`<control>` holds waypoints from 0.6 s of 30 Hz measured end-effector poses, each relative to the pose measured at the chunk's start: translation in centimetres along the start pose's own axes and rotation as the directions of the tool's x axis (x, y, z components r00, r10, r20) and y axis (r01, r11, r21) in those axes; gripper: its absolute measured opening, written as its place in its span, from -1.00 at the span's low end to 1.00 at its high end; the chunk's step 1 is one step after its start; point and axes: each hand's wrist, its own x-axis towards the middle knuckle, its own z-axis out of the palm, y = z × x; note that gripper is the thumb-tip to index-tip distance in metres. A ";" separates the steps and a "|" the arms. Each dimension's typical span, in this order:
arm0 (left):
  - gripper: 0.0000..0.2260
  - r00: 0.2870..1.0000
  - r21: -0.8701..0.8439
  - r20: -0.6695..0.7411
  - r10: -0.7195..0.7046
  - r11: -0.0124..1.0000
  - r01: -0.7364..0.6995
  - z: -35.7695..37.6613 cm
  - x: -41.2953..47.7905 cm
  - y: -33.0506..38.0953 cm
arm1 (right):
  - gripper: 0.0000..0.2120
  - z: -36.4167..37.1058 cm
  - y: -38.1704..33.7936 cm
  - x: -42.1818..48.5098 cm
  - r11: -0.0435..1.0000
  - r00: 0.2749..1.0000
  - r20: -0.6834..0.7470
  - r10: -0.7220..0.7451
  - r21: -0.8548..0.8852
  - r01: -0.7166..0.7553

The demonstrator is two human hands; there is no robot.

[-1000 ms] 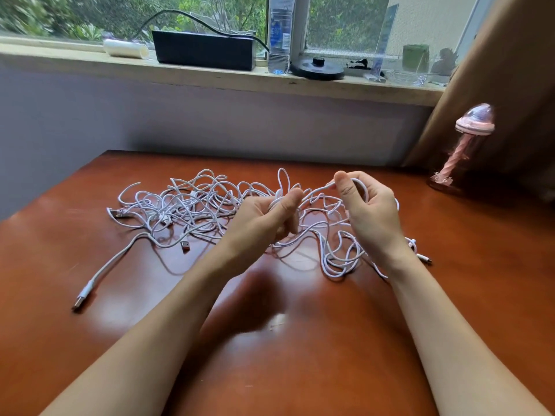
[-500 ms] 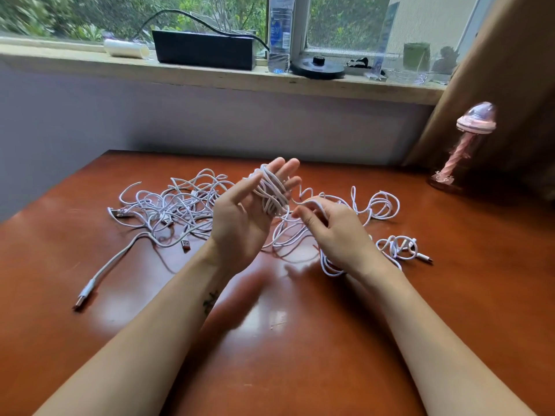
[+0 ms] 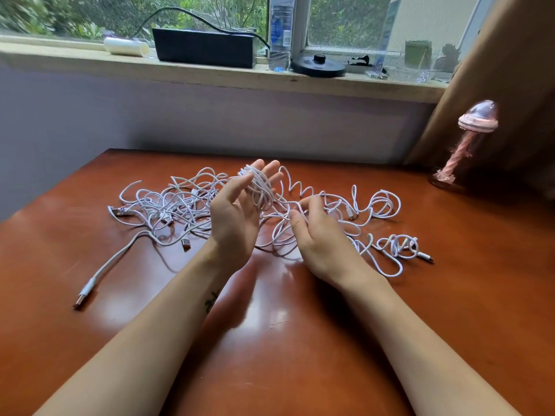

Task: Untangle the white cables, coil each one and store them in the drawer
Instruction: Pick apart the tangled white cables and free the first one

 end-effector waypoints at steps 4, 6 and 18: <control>-0.42 0.999 0.070 0.003 0.042 0.997 -0.042 -0.2 0.0 -0.1 | -0.90 -0.4 -0.2 0.2 0.997 0.983 -0.177 -0.053 -0.060 0.043; -0.44 0.995 0.198 0.025 0.098 0.975 -0.101 -0.3 0.0 -0.4 | -0.85 -0.6 -0.2 0.1 0.988 0.976 -0.204 -0.074 -0.151 0.044; -0.42 0.862 0.873 0.426 0.277 0.124 -0.471 -2.6 0.7 -2.6 | -0.71 -1.3 -0.3 0.4 0.981 0.974 -0.161 -0.159 -0.136 0.138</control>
